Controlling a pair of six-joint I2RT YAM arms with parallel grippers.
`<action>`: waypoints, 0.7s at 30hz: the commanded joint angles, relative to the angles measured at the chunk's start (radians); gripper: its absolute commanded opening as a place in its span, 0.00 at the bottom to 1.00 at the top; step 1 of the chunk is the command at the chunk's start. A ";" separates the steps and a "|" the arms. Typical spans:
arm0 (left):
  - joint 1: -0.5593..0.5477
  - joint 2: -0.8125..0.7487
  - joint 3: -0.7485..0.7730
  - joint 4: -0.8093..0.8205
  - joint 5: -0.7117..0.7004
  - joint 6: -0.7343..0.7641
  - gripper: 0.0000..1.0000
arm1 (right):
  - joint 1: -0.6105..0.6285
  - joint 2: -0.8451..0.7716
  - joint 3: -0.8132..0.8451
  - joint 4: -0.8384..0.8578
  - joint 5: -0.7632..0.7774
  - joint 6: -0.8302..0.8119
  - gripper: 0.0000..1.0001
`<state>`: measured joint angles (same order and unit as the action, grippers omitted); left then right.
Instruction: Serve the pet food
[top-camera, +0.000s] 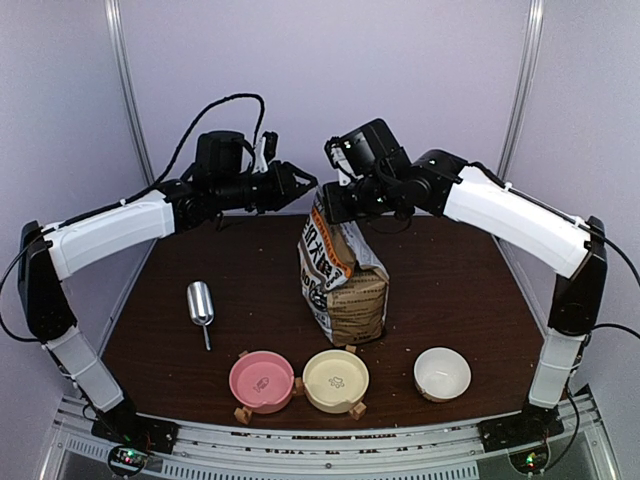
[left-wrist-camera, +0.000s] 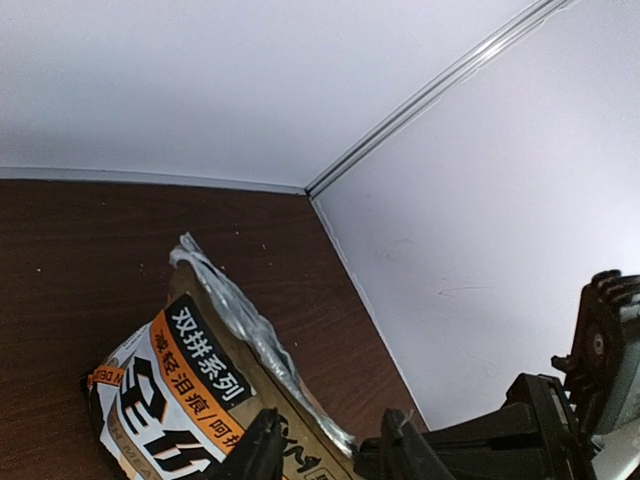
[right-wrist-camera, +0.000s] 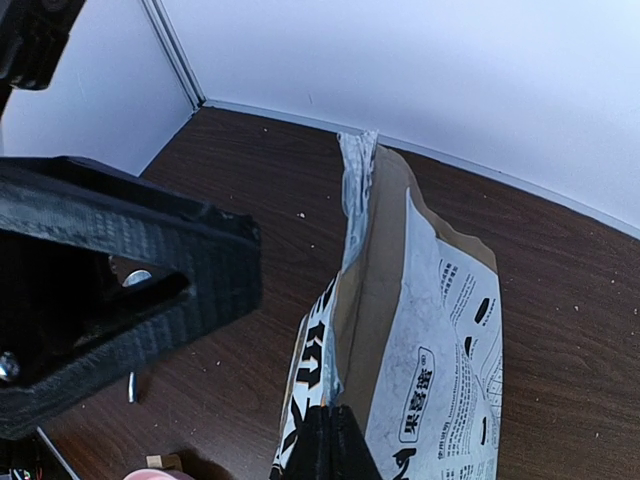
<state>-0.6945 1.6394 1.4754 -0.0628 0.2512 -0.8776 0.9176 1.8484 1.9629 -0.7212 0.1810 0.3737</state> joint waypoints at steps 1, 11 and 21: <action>0.001 0.048 0.038 0.006 0.056 0.026 0.36 | -0.008 -0.041 -0.013 0.022 -0.012 0.017 0.00; 0.001 0.069 0.020 0.032 0.079 0.011 0.29 | -0.020 -0.045 -0.027 0.028 -0.020 0.036 0.00; 0.001 0.098 0.031 0.052 0.098 -0.002 0.29 | -0.023 -0.045 -0.033 0.033 -0.026 0.036 0.00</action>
<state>-0.6945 1.7157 1.4849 -0.0700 0.3260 -0.8742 0.9043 1.8381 1.9438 -0.7025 0.1558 0.4000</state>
